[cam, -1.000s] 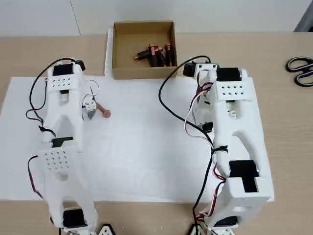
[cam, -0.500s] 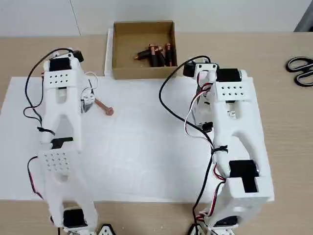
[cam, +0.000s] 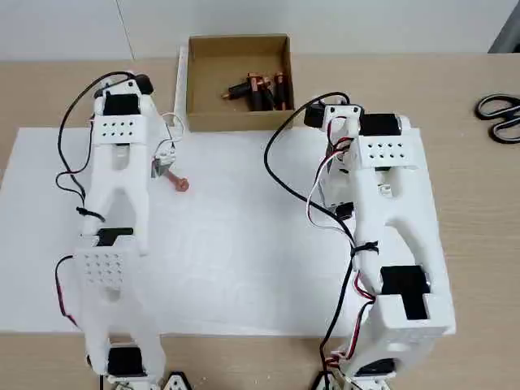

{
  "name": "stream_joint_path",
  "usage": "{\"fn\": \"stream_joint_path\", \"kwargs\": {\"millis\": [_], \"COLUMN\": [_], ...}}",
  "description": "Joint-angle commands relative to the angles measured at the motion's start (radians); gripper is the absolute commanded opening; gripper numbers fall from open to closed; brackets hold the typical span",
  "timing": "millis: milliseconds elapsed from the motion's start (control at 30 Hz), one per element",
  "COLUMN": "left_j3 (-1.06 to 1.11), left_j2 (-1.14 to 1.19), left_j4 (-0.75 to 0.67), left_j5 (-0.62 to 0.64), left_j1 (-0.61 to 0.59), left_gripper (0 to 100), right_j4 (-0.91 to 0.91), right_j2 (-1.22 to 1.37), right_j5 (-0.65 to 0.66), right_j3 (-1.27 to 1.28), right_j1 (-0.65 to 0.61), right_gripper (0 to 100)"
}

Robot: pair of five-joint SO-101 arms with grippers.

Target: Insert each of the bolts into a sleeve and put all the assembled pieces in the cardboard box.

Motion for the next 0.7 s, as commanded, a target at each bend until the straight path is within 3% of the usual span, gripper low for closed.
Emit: {"fn": "stream_joint_path", "kwargs": {"millis": [0,400,667], "left_j3": [-0.03,-0.047,-0.2], "left_j2": [-0.072,0.095,0.204], "left_j4": [-0.028,-0.106,-0.046], "left_j5": [0.051,0.129,0.129], "left_j1": [0.005,0.006,0.021], "left_gripper": [10,10,10], "right_j4": [-0.005,-0.001,0.001], "right_j2": [-0.059,-0.059,-0.059], "right_j5": [0.0,-0.002,-0.002], "right_j3": [-0.005,-0.005,-0.005], "right_j1": [0.007,0.002,0.002], "right_gripper": [0.4,0.4,0.4]}}
